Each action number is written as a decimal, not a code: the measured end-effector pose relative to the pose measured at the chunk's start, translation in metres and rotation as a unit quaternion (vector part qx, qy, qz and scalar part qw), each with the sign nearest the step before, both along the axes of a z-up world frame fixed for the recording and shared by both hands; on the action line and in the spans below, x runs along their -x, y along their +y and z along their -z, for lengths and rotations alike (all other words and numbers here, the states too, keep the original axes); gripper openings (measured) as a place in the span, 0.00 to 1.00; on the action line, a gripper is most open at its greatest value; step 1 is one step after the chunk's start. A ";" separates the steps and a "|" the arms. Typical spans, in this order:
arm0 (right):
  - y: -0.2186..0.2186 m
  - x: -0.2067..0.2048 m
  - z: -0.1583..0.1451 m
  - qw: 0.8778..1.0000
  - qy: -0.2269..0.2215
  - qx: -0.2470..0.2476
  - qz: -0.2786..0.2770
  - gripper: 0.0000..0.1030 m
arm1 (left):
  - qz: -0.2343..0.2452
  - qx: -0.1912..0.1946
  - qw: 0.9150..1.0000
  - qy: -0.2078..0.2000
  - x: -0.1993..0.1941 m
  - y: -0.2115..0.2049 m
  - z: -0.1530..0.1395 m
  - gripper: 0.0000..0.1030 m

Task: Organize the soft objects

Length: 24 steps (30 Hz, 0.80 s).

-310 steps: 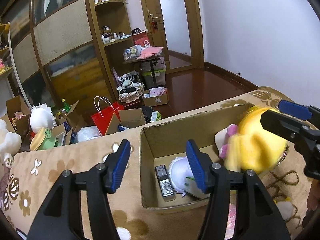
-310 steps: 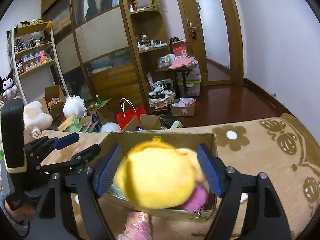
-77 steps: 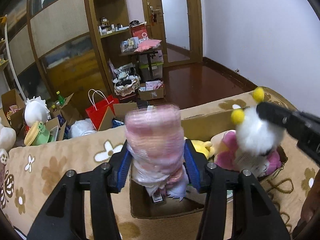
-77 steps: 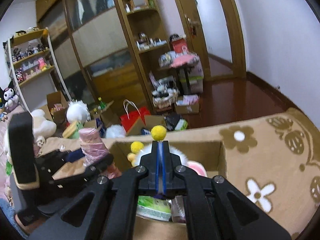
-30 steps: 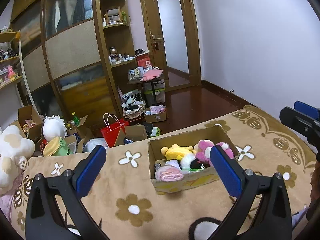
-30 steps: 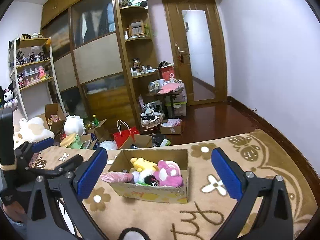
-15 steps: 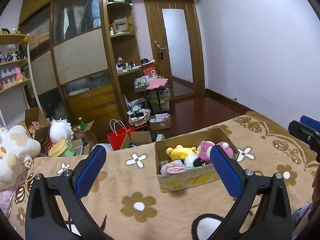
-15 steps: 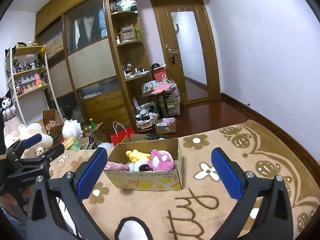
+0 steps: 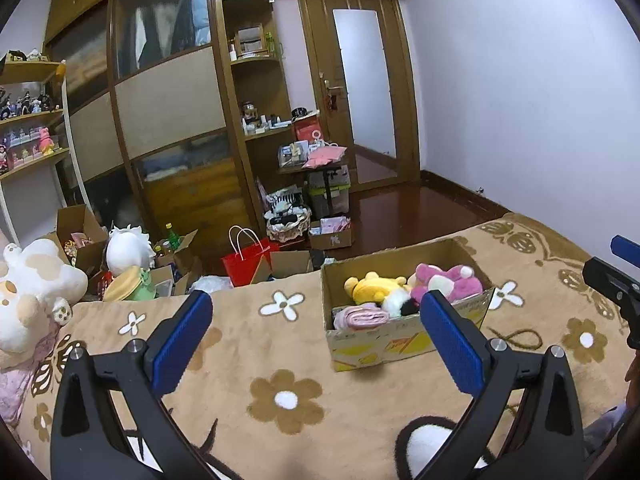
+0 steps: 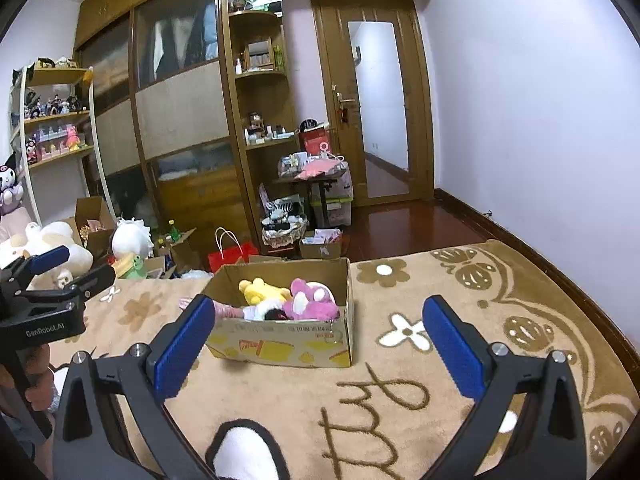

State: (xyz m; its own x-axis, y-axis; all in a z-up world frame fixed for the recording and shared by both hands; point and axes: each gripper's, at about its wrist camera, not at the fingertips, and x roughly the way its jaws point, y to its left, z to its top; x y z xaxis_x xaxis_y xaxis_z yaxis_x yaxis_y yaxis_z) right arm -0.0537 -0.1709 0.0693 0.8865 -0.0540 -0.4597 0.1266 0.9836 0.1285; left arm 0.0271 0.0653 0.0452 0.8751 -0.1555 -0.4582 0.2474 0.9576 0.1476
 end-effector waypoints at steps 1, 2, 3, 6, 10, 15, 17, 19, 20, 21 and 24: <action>0.001 -0.001 0.002 1.000 0.002 0.001 0.001 1.00 | -0.001 0.000 1.000 0.001 -0.001 0.001 0.001 1.00; 0.001 -0.002 0.004 1.000 0.005 0.001 0.002 1.00 | -0.001 -0.001 1.000 0.003 -0.002 0.001 0.002 1.00; 0.002 -0.002 0.005 1.000 0.006 0.002 0.003 1.00 | -0.001 -0.002 1.000 0.004 -0.003 0.001 0.003 1.00; 0.000 -0.004 0.008 1.000 0.009 -0.001 0.003 1.00 | -0.001 -0.005 1.000 0.007 -0.004 0.001 0.005 1.00; 0.000 -0.004 0.010 1.000 0.008 -0.001 0.005 1.00 | 0.001 -0.017 1.000 0.009 -0.005 -0.003 0.008 1.00; 0.001 -0.005 0.015 1.000 0.011 -0.003 0.006 1.00 | 0.006 -0.023 1.000 0.012 -0.004 -0.005 0.010 1.00; 0.001 -0.005 0.015 1.000 0.012 -0.003 0.005 1.00 | 0.006 -0.026 1.000 0.011 -0.004 -0.006 0.010 1.00; 0.002 -0.005 0.016 1.000 0.013 -0.003 0.004 1.00 | 0.007 -0.026 1.000 0.012 -0.004 -0.006 0.011 1.00; 0.002 -0.004 0.016 1.000 0.013 -0.003 0.004 1.00 | 0.007 -0.026 1.000 0.012 -0.004 -0.006 0.011 1.00; 0.002 -0.004 0.017 1.000 0.013 -0.003 0.003 1.00 | 0.007 -0.026 1.000 0.012 -0.004 -0.006 0.011 1.00; 0.003 -0.004 0.017 1.000 0.014 -0.003 0.004 1.00 | 0.008 -0.026 1.000 0.013 -0.004 -0.007 0.012 1.00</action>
